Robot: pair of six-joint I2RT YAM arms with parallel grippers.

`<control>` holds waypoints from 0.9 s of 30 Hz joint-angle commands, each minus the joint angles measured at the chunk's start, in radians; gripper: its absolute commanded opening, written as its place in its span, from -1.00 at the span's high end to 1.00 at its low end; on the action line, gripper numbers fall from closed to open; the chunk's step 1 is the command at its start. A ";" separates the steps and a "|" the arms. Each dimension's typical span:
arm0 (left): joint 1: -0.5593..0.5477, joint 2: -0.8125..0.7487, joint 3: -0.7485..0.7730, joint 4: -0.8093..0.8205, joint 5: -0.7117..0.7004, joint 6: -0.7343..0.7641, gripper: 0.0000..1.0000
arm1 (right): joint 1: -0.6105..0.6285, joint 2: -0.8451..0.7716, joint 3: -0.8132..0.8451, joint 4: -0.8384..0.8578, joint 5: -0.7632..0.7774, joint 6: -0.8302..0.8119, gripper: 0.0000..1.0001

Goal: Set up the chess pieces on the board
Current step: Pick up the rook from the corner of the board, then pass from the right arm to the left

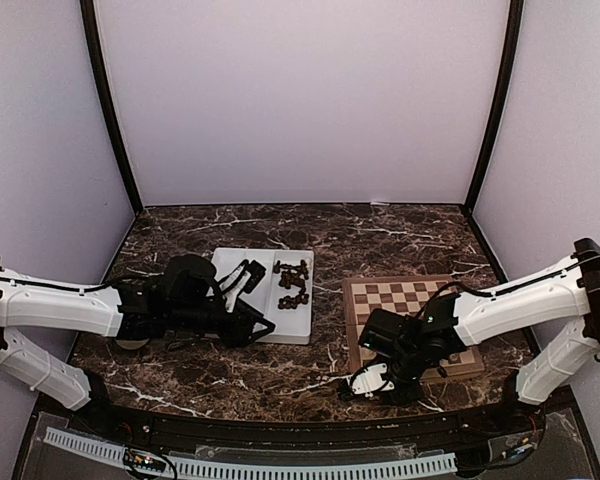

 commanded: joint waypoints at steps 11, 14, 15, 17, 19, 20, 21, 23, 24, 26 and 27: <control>-0.046 0.049 -0.034 0.275 0.139 -0.113 0.13 | -0.039 -0.097 0.170 -0.130 -0.157 -0.020 0.72; -0.076 0.074 -0.019 0.343 0.179 -0.126 0.14 | -0.097 -0.095 0.239 -0.136 -0.236 -0.009 0.73; -0.084 0.087 -0.007 0.361 0.186 -0.129 0.14 | -0.120 -0.094 0.261 -0.134 -0.264 -0.004 0.73; -0.091 0.105 0.005 0.394 0.213 -0.141 0.13 | -0.163 -0.094 0.306 -0.126 -0.309 0.005 0.74; -0.094 0.125 0.015 0.434 0.254 -0.154 0.10 | -0.188 -0.095 0.331 -0.104 -0.325 0.013 0.74; -0.094 0.132 0.019 0.443 0.276 -0.163 0.10 | -0.196 -0.094 0.341 -0.093 -0.329 0.017 0.74; -0.096 0.152 0.033 0.451 0.283 -0.169 0.09 | -0.201 -0.092 0.349 -0.087 -0.334 0.022 0.74; -0.096 0.184 0.059 0.459 0.299 -0.191 0.09 | -0.211 -0.087 0.365 -0.073 -0.350 0.035 0.74; -0.096 0.207 0.067 0.466 0.318 -0.211 0.08 | -0.214 -0.085 0.370 -0.068 -0.356 0.038 0.74; -0.096 0.244 0.093 0.506 0.351 -0.243 0.08 | -0.214 -0.075 0.379 -0.063 -0.360 0.039 0.74; -0.096 0.259 0.102 0.534 0.364 -0.263 0.08 | -0.215 -0.070 0.383 -0.061 -0.361 0.040 0.74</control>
